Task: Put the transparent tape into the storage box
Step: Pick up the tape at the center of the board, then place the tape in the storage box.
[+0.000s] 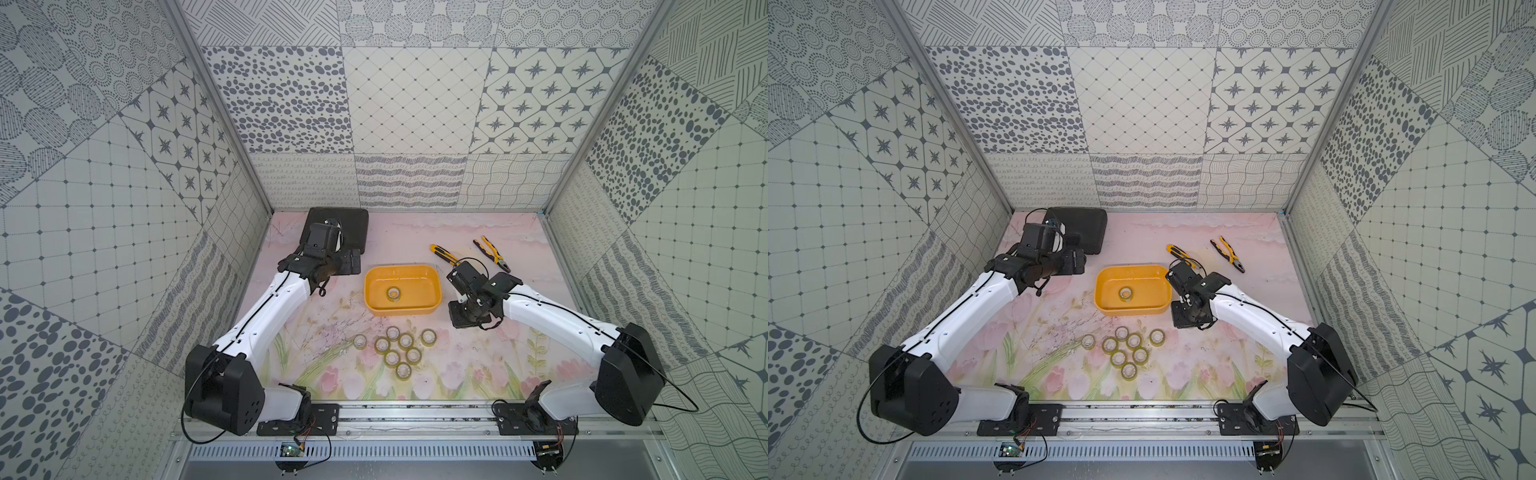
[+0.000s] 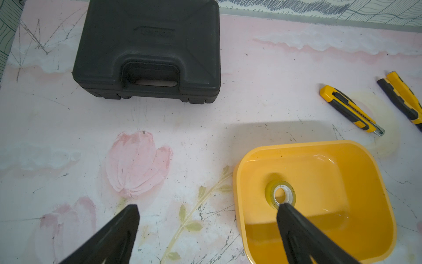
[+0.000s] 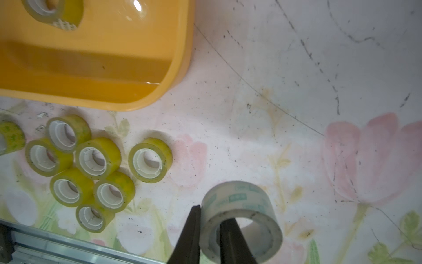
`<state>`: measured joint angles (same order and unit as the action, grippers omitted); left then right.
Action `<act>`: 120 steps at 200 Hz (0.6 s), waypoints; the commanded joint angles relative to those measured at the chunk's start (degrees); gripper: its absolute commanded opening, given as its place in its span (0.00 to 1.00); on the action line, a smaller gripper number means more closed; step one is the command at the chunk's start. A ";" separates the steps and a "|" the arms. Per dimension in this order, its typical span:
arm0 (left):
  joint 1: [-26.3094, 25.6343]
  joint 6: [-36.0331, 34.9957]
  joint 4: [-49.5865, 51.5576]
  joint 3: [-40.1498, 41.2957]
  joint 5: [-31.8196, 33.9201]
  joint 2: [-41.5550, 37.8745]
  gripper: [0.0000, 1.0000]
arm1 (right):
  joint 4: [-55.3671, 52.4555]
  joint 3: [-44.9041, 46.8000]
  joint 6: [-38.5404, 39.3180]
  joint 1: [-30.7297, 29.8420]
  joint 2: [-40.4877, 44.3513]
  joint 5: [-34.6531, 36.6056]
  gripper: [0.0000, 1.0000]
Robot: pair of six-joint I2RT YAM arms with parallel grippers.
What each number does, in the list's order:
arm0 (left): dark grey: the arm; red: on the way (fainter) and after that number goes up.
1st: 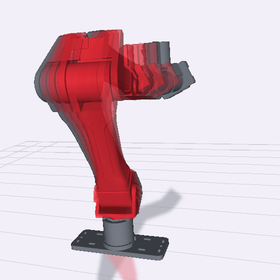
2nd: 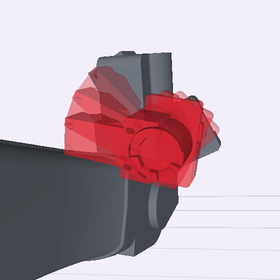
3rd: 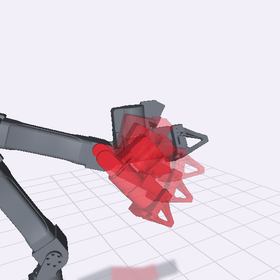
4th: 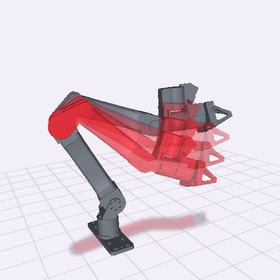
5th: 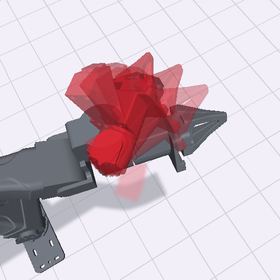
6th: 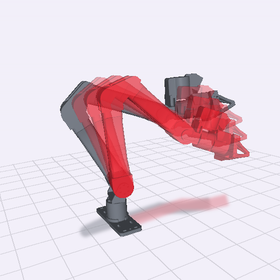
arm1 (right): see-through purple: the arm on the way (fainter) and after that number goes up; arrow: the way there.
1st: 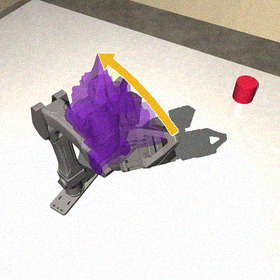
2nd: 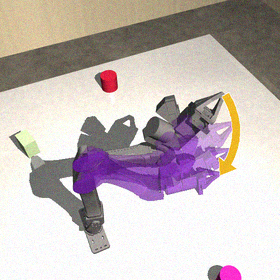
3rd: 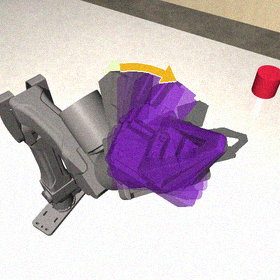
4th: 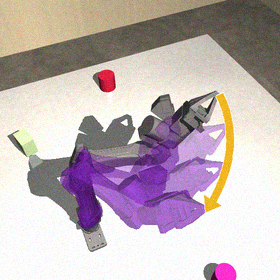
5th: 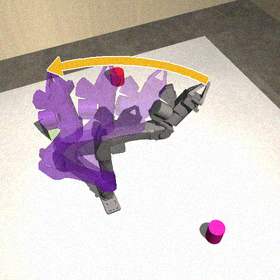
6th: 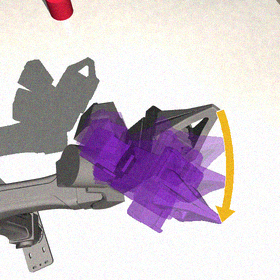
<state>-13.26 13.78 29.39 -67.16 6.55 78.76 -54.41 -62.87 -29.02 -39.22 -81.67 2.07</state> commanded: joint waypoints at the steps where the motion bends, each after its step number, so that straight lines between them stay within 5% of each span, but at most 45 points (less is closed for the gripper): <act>1: 2.19 2.04 -1.24 0.58 -1.93 -1.73 0.99 | -0.87 -6.83 2.30 0.20 -1.08 0.69 0.05; 42: 7.63 5.46 -5.57 3.43 -6.50 -4.71 0.99 | 0.02 -19.60 5.10 0.12 -9.52 -3.96 0.06; 120: 7.92 4.94 -6.18 4.14 -5.67 -5.87 0.99 | 7.81 -29.92 3.97 -1.20 -26.96 -11.77 0.06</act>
<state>-5.74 18.00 26.04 -63.22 2.50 73.47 -50.00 -90.41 -25.02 -39.68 -104.62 -7.07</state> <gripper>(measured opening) 0.992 0.166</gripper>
